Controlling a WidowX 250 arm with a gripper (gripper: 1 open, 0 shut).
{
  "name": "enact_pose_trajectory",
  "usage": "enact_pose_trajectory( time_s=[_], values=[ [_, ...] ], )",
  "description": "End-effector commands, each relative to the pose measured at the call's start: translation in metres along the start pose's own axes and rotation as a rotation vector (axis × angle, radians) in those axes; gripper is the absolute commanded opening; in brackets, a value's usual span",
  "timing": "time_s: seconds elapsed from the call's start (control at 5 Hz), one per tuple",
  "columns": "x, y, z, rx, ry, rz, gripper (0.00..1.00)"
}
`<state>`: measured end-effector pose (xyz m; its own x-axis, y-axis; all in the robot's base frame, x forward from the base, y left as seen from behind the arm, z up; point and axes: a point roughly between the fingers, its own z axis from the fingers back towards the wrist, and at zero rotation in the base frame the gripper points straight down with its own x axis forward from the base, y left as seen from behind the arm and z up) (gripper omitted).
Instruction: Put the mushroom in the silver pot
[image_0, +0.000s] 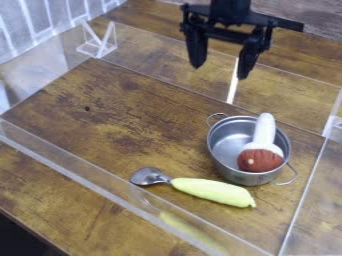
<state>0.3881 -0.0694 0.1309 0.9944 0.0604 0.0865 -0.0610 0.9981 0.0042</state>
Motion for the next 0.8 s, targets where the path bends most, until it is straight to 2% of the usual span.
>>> enact_pose_trajectory(
  time_s=[0.0, 0.2, 0.6],
  values=[
    [-0.006, 0.000, 0.026, -0.014, -0.089, 0.036, 1.00],
    [-0.010, 0.003, 0.025, -0.012, -0.106, 0.065, 1.00],
    [-0.007, -0.007, 0.015, 0.000, -0.089, 0.062, 1.00]
  ],
)
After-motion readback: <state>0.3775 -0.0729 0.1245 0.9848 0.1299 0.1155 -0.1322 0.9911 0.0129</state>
